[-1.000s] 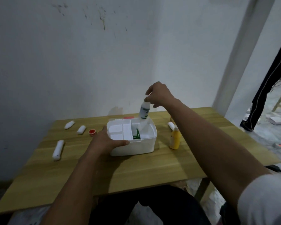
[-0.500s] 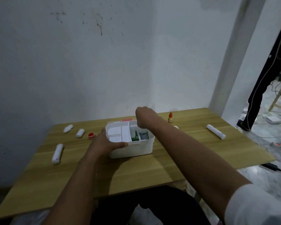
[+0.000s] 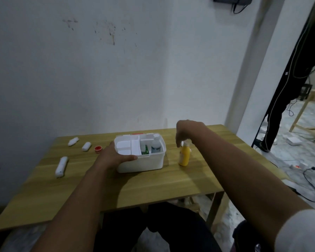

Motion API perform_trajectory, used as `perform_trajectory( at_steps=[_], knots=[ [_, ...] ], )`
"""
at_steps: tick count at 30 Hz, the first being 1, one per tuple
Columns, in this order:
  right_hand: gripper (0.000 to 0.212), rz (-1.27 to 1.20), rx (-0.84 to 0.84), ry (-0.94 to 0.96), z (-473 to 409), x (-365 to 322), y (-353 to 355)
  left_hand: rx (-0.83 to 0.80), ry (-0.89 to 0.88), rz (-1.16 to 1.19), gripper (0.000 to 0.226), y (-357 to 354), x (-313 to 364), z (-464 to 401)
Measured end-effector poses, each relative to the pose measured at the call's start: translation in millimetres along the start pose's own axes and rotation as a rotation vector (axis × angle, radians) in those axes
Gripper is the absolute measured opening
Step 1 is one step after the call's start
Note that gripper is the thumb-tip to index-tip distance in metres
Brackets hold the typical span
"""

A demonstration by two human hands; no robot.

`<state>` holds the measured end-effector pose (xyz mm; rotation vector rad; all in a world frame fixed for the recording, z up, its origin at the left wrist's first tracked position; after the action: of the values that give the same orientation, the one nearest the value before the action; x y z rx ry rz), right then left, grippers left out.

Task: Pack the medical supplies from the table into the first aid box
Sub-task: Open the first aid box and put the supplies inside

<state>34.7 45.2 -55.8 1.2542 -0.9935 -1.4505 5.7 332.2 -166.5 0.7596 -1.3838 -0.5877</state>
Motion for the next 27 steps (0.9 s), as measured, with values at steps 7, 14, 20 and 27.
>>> perform_trajectory(
  at_steps=[7, 14, 20, 27],
  knots=[
    [0.012, -0.265, 0.046, -0.020, 5.7, 25.9, -15.1, -0.023, 0.012, -0.010, 0.129, 2.4, -1.2, 3.2],
    [0.015, -0.439, 0.112, 0.144, 5.4, -26.2, 55.8, -0.015, 0.025, -0.014, 0.113, -0.6, -1.2, -1.3],
    [0.010, -0.245, 0.046, 0.223, -0.9, -72.1, 3.8, -0.010, 0.013, 0.014, 0.102, -4.5, 0.6, -5.2],
    [0.017, -0.100, 0.148, 0.327, -34.6, -85.5, -53.3, 0.018, -0.001, 0.013, 0.102, -7.2, -0.5, -13.3]
  ],
)
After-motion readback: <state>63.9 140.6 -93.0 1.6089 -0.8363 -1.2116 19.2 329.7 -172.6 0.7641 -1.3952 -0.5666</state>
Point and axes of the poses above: each hand's wrist, its own z-axis away from the middle knuckle, its own y-axis out of the back of the hand, x = y × z, the point moved 10 cm from there along -z, towards the middle knuckle, and after that the axes turned 15 degrees about -z, right-handed, at the moved point
